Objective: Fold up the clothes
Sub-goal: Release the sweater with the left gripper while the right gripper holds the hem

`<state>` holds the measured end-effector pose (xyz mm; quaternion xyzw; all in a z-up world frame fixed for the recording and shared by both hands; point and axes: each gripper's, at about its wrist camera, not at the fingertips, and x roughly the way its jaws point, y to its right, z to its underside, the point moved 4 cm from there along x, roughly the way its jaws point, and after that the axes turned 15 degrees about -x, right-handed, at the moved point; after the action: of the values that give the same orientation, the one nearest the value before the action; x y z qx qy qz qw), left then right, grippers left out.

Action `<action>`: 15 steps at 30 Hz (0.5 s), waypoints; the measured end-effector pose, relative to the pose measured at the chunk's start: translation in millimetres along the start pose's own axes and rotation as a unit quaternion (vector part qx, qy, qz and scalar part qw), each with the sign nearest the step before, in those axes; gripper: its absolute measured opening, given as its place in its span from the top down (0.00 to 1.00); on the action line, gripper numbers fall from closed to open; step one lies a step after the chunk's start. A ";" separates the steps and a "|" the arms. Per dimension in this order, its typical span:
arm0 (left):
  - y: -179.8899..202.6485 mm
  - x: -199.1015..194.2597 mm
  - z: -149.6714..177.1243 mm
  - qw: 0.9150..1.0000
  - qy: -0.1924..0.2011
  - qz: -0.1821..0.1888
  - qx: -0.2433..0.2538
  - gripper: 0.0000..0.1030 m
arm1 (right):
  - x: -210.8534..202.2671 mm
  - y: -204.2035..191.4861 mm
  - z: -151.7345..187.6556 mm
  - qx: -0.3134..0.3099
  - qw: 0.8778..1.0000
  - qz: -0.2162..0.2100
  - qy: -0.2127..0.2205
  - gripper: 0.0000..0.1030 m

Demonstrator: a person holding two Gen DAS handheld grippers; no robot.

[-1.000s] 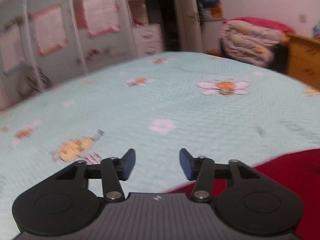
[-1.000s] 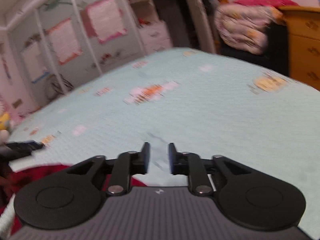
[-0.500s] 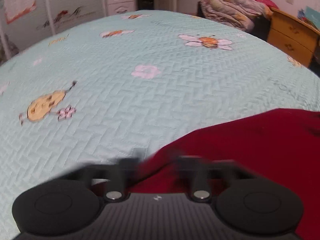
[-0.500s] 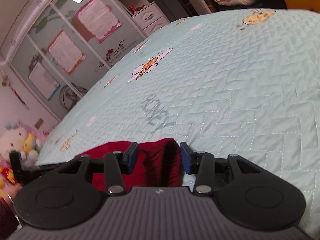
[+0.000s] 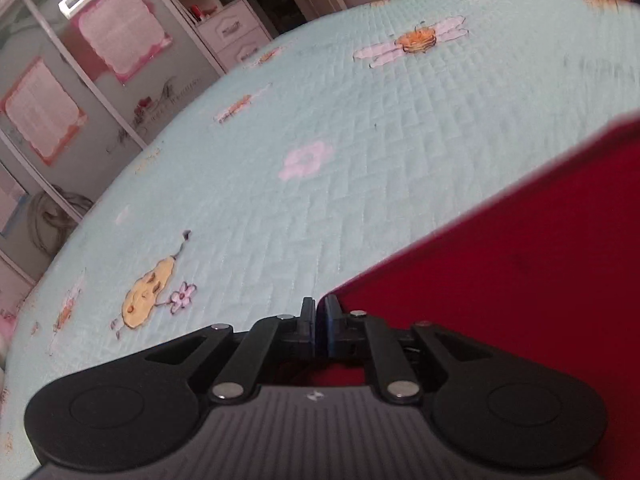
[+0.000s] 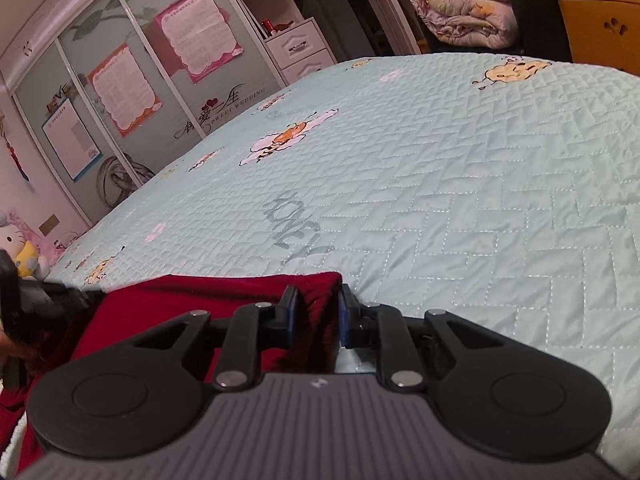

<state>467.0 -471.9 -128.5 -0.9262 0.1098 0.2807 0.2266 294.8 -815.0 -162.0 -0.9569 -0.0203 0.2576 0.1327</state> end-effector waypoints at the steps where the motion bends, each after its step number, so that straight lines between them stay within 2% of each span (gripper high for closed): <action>1: -2.7 -2.7 0.4 1.000 0.008 -0.014 0.000 0.52 | -0.4 0.1 0.4 0.000 1.000 0.000 0.000 0.81; 3: -19.8 -12.7 -6.4 0.999 0.021 -0.028 -0.033 0.38 | -0.5 2.0 0.6 0.007 1.000 -0.003 0.000 0.81; 5: -41.6 -27.8 -16.0 0.996 0.042 -0.031 -0.075 0.38 | -0.6 4.1 0.6 0.014 1.000 -0.006 0.001 0.82; 7: -66.7 -47.4 -25.3 0.989 0.056 -0.037 -0.134 0.36 | -0.6 6.1 0.7 0.022 1.000 -0.009 0.001 0.82; 9: -93.2 -71.8 -26.8 0.975 0.065 -0.018 -0.212 0.36 | -1.6 9.6 0.9 0.036 0.999 -0.016 0.001 0.82; 12: -112.9 -105.9 -10.5 0.956 0.044 0.025 -0.289 0.36 | -10.4 19.5 -1.5 0.082 0.996 -0.023 0.003 0.79; 14: -116.0 -139.7 14.5 0.952 0.034 0.066 -0.296 0.36 | -27.0 24.2 -1.4 0.109 0.994 -0.021 0.010 0.76; 15: -114.6 -159.9 28.9 0.955 0.026 0.087 -0.281 0.36 | -44.1 24.9 0.3 0.119 0.993 -0.016 0.019 0.75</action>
<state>360.4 -345.7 -17.7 -0.9463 0.1122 0.2947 -0.0707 255.7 -843.7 -147.3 -0.9386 -0.0025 0.2377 0.2499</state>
